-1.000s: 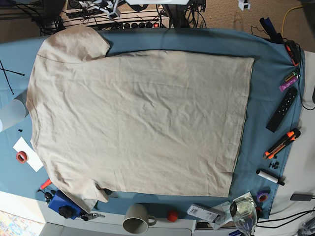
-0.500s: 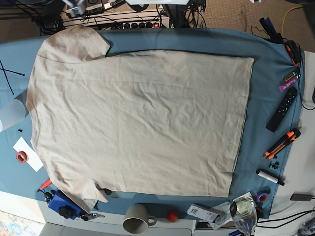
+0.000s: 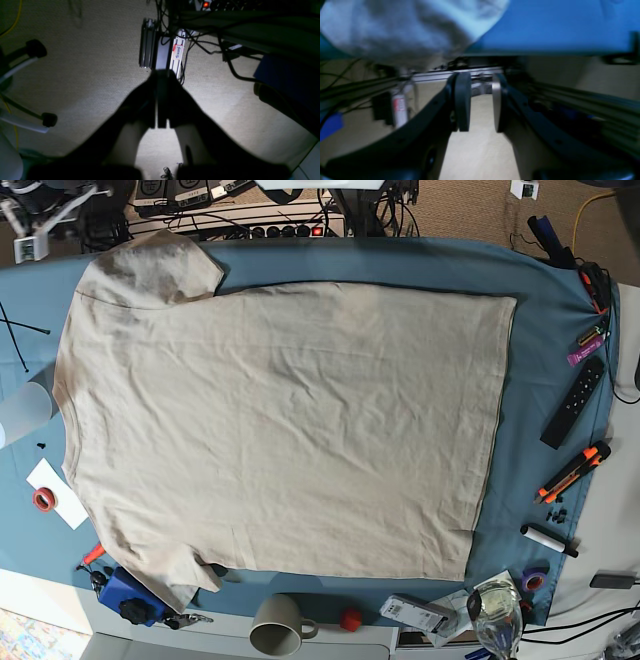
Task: Fold the T-shirt properly
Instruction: 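Move the right gripper to the shirt's shoulder corner and grasp it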
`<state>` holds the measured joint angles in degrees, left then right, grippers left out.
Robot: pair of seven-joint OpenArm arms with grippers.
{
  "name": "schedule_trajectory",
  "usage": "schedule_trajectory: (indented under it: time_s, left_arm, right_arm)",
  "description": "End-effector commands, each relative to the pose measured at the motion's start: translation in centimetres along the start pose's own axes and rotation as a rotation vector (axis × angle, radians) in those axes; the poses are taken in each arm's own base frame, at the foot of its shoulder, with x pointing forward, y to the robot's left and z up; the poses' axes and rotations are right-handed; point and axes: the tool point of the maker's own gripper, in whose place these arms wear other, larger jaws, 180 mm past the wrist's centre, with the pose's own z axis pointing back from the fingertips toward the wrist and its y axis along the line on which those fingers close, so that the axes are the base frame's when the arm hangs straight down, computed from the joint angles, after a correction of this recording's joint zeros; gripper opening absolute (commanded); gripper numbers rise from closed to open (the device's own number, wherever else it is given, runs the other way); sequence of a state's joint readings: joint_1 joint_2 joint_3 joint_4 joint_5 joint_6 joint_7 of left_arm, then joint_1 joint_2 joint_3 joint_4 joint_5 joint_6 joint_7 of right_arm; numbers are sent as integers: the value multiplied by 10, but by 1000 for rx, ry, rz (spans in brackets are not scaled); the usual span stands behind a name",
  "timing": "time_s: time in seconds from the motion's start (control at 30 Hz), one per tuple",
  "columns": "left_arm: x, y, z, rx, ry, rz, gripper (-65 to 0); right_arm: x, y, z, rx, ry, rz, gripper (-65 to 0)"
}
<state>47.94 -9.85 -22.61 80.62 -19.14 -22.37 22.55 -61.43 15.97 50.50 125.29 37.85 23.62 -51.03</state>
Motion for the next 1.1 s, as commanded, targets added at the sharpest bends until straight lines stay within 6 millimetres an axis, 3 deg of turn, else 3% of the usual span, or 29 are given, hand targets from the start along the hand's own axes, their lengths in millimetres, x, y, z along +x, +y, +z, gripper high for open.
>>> schedule_trajectory:
  time_s: [0.0,0.37,0.8,1.07]
  left_arm:
    - [-4,3,5,4,3,-3,-650]
    - [-3,3,5,4,3,-3,-650]
    - [-3,3,5,4,3,-3,-650]
    - [-5,3,5,4,11,-3,-650]
  right_arm:
    - [8,-6,6,-21,-19,7,-493]
    - [35,9,4,97,-142,-119,-493]
    - [16,14,-41,415,-211,-420,-493]
    - [27,8,-39,438,-252,-447,-482]
